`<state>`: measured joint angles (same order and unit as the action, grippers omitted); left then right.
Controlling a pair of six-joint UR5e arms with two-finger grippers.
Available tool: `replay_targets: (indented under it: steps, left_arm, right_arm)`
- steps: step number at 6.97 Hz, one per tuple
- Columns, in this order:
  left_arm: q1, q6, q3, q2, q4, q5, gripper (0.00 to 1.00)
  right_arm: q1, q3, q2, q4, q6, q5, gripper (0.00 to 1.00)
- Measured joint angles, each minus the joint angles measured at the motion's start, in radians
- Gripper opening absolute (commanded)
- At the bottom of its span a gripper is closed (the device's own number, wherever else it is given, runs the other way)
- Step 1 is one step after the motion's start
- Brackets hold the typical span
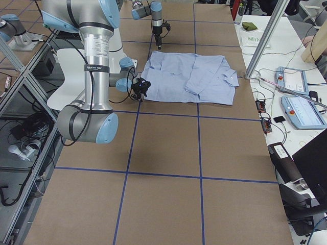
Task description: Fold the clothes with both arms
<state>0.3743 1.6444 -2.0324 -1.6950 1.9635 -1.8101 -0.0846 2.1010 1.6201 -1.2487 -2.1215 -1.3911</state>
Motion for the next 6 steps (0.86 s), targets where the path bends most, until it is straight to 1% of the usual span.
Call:
replay_targets:
  steps: [1,4,6]
  left_arm:
    - [0.000,0.000,0.000,0.000,0.000,0.000,0.87]
    - [-0.001,0.004,0.002,0.000,0.000,-0.001,0.86]
    - [-0.019,0.057,0.005,0.000,0.001,0.003,0.85]
  right_arm:
    - [0.001,0.000,0.000,0.000,-0.009,0.000,0.00]
    - [0.006,0.007,0.000,0.000,-0.021,-0.001,0.00]
    - [-0.004,0.027,0.003,0.000,-0.020,-0.002,0.00]
